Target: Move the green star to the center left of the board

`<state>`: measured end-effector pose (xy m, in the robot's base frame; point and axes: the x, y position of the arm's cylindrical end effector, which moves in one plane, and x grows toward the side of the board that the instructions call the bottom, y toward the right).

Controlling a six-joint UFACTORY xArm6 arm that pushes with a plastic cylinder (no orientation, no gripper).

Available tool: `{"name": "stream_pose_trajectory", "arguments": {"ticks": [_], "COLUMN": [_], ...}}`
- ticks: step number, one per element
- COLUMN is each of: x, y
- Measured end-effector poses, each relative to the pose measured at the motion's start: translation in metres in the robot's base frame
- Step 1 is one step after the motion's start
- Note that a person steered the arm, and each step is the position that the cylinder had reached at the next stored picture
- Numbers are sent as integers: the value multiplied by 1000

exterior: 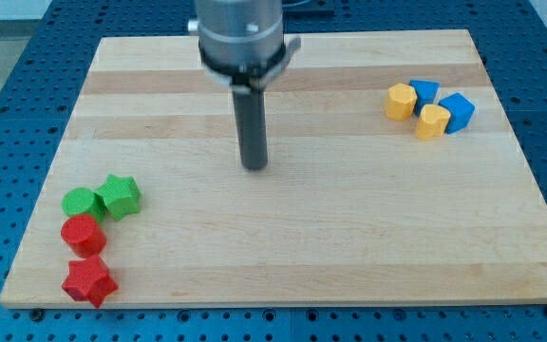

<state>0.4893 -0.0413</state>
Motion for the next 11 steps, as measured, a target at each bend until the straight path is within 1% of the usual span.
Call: {"name": "stream_pose_trajectory", "arguments": {"ticks": [1,2,3,4,5,6,7,8,9,10,11], "x": [70,71,96,97,97,90,31,30,-5,-67,-67], "y": [-5,-8,-80,-94,-127,-128,-149,-149,-155,-166,-166]}}
